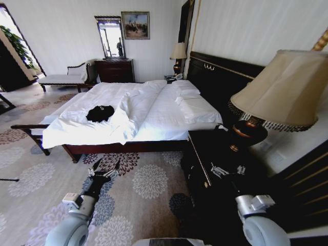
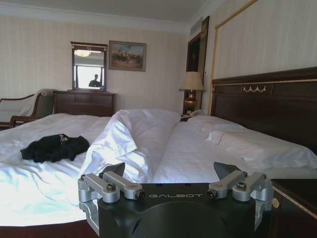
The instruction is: Fold the clothes on the bed.
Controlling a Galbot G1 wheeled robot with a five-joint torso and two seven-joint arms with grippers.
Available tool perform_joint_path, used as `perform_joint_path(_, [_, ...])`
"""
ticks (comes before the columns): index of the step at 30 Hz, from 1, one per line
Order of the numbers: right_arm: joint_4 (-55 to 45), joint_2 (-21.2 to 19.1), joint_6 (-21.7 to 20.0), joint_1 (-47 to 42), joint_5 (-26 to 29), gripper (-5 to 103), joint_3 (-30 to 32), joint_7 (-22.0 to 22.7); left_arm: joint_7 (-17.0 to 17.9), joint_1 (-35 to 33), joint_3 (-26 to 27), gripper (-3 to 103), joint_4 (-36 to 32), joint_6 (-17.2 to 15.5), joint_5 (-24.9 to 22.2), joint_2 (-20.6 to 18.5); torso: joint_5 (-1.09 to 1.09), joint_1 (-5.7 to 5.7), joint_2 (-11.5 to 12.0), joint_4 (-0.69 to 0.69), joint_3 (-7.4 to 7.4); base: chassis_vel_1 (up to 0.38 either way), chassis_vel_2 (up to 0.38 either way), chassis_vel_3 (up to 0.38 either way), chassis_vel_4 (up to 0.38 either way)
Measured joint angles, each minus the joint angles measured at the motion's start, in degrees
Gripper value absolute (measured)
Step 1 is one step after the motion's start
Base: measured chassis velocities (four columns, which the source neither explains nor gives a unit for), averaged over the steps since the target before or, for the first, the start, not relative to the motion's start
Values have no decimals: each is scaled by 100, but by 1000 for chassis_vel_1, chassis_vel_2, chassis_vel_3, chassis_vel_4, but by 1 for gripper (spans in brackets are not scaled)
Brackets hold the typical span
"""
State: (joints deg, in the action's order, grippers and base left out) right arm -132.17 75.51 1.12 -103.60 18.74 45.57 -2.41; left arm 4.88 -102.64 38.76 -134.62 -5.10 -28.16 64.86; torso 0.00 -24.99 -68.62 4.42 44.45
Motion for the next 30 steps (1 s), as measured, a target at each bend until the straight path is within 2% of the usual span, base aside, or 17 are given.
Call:
perform_joint_path(14, [-11, 185, 127, -99, -353, 100, -76, 86, 70, -43, -13, 100, -38, -6, -53, 17, 0, 0, 0, -1, 0, 0, 0, 0, 0])
perform_joint_path(17, [-11, 206, 166, -156, -431, 100, -83, 85, 72, -39, 12, 100, 20, 4, 79, 6, 0, 0, 0, 0, 0, 0, 0, 0, 0])
perform_joint_path(19, [-23, 208, 171, -165, -445, 100, -80, 83, 121, -16, -24, 100, 71, 12, 222, -1, 0, 0, 0, -1, 0, 0, 0, 0, 0])
perform_joint_path(30, [108, 200, 147, -83, -459, 100, -129, 76, 99, 44, -88, 100, 107, 51, 140, -33, 1, 0, 0, 0, 0, 0, 0, 0, 0])
